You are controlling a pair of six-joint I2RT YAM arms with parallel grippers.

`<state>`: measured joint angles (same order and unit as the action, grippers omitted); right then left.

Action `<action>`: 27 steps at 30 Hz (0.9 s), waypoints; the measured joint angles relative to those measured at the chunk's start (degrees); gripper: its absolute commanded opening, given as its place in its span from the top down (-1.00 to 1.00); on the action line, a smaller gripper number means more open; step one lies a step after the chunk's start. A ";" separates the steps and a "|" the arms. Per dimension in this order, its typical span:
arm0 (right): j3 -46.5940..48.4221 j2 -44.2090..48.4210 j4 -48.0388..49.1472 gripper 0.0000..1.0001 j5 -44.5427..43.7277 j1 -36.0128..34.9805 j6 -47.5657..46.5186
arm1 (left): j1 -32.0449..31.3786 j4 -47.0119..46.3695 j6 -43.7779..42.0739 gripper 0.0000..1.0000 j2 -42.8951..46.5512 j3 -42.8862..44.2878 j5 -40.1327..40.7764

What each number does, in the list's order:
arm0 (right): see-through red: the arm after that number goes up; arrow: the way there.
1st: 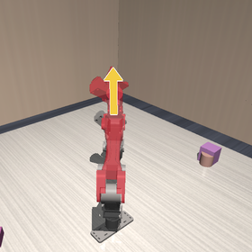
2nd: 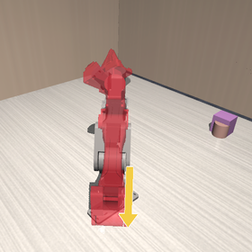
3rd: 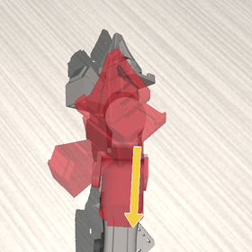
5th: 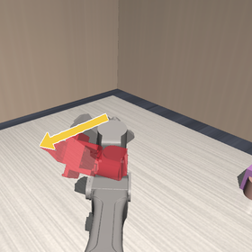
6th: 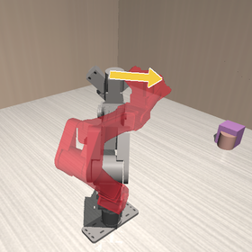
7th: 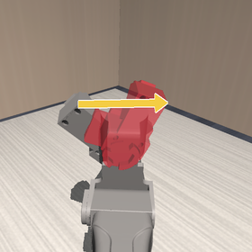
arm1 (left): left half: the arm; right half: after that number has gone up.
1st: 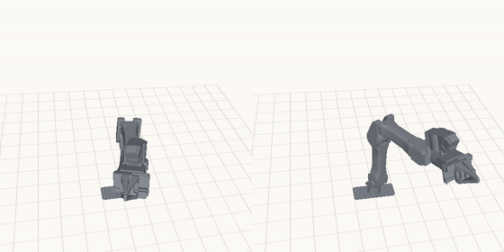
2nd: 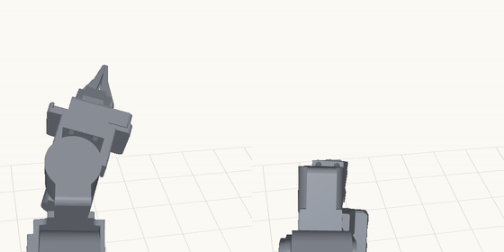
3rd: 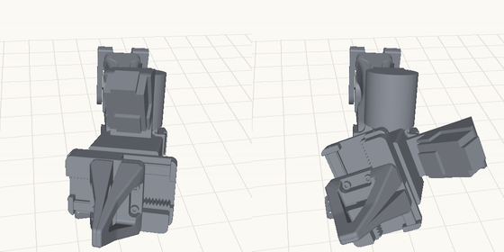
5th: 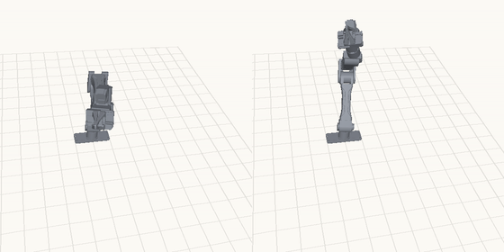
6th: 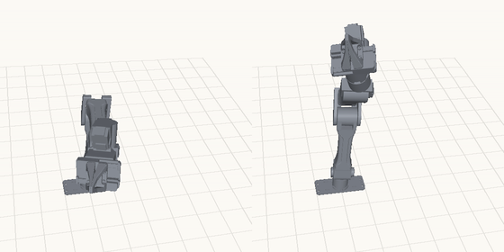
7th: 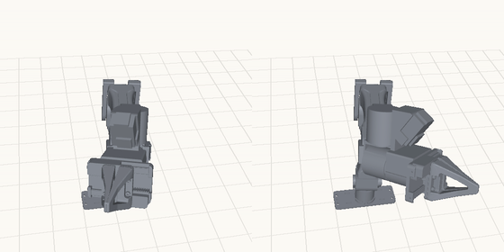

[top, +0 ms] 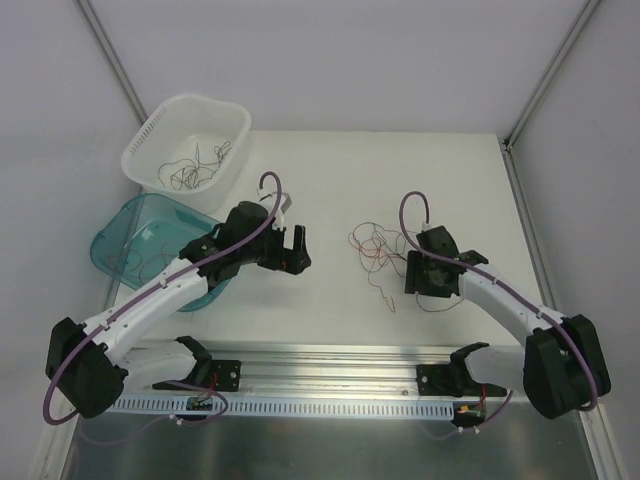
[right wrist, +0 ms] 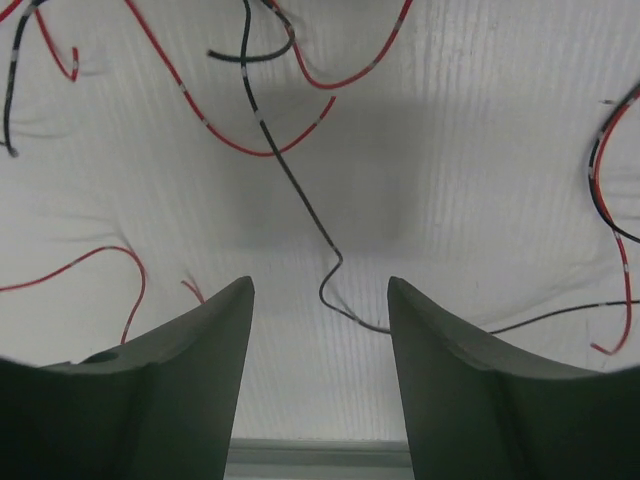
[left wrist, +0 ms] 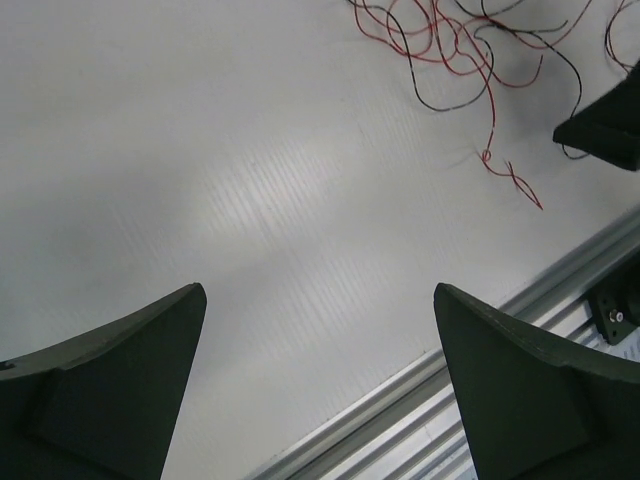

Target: Untangle the cables

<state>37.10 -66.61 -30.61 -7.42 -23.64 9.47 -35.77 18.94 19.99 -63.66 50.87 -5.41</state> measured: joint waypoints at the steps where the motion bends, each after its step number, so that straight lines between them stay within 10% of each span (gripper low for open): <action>1: -0.13 -1.49 1.09 -0.10 0.11 0.20 0.35 | -1.11 0.00 0.50 -0.98 0.00 -0.81 0.13; 9: 0.11 -9.35 6.58 0.99 -0.72 0.96 1.81 | -7.02 -0.26 4.98 -0.98 -0.57 -3.13 1.88; 16: 13.18 -5.49 -3.15 0.99 -3.21 -5.42 -2.34 | -7.02 -0.68 5.03 -0.98 -2.67 -2.99 3.08; 27: 59.39 -2.29 -20.33 0.99 -2.27 -13.18 -16.68 | -7.02 -1.05 2.82 -0.98 -3.48 -0.55 3.08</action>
<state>96.49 -68.90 -50.94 -9.69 -36.82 -7.20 -42.78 17.89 22.81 -67.13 50.33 -2.33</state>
